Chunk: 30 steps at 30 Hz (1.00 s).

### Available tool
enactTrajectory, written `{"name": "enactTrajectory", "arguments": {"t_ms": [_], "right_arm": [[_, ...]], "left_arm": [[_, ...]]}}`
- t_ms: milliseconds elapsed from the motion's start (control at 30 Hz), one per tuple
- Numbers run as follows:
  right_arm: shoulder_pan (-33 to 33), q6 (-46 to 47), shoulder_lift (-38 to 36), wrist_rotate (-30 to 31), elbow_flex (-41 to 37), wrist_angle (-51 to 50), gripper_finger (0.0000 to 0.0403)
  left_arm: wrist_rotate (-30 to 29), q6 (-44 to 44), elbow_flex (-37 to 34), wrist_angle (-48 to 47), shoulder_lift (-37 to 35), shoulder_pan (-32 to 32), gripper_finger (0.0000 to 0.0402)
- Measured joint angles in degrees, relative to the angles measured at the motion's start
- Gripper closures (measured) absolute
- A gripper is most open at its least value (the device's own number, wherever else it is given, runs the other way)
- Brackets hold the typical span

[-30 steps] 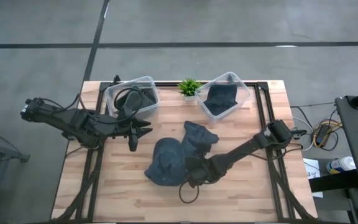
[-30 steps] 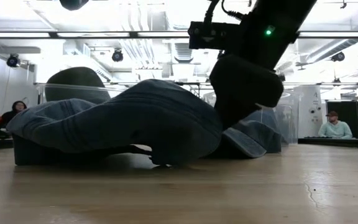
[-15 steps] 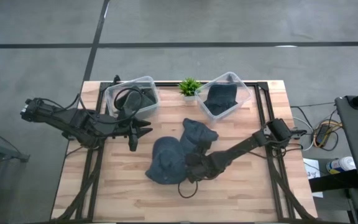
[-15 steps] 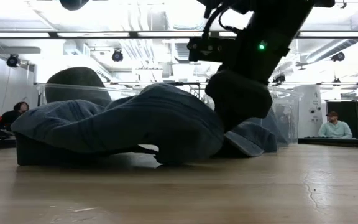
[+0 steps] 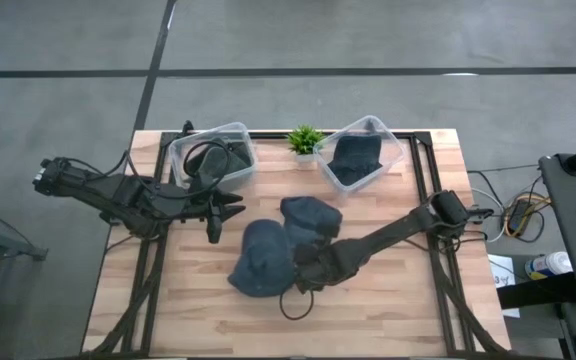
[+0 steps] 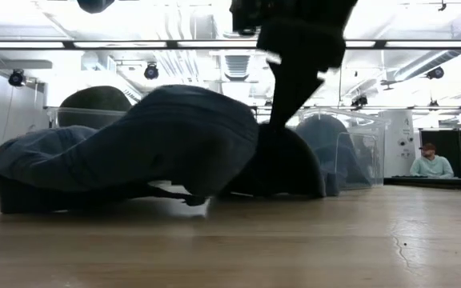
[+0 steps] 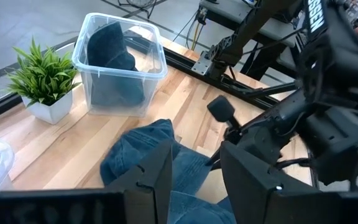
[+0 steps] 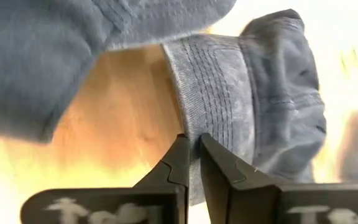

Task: Pick & Place hat
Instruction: Put the right blue cap into the right transparent bin

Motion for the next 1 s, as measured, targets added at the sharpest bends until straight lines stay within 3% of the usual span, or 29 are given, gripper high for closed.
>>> {"name": "enactTrajectory", "arguments": {"t_ms": [567, 800, 1000], "right_arm": [[0.09, 1.58, -0.78, -3.65, 24.46, -29.56, 0.0392], [-0.79, 6.92, -3.6, -4.26, 35.81, -35.67, 0.0393], [-2.78, 11.59, -9.05, -3.19, 39.7, -35.53, 0.0392]], "left_arm": [[0.0, 4.79, 0.0, 0.02, 0.02, 0.0, 0.0273], [-0.02, 6.03, 0.0, 0.47, 0.02, 0.0, 0.0273], [-0.07, 6.47, 0.0, 0.52, 0.02, 0.04, 0.0273]]}}
